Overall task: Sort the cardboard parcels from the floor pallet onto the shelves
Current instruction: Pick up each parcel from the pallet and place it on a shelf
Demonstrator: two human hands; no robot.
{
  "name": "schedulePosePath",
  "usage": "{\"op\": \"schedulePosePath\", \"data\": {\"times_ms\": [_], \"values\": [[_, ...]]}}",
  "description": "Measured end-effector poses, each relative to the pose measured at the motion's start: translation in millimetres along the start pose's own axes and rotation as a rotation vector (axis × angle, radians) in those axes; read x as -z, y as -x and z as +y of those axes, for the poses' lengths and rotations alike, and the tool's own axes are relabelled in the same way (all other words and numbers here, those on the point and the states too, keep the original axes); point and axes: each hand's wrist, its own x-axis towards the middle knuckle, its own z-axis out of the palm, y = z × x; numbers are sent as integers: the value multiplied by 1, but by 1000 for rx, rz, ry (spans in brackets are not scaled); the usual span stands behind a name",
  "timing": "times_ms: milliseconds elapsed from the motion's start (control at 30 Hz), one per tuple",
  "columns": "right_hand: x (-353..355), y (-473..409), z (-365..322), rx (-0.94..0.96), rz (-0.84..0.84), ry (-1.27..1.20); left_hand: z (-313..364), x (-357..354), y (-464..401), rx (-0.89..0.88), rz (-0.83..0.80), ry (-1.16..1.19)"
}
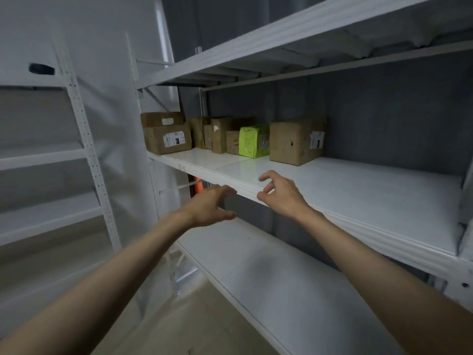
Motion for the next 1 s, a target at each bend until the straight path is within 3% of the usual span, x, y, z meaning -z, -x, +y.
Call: {"op": "schedulePosePath", "data": {"times_ms": [533,733,1000], "values": [[3,-134,74,-266,128,89,-56,-44,-210,-110,39,302],[11,-193,96,-403,210,69,-78,-59,-316,-152,-61,374],[12,-250,121,-556,285,-43,-82,-72,-435,-143,-128,664]]}}
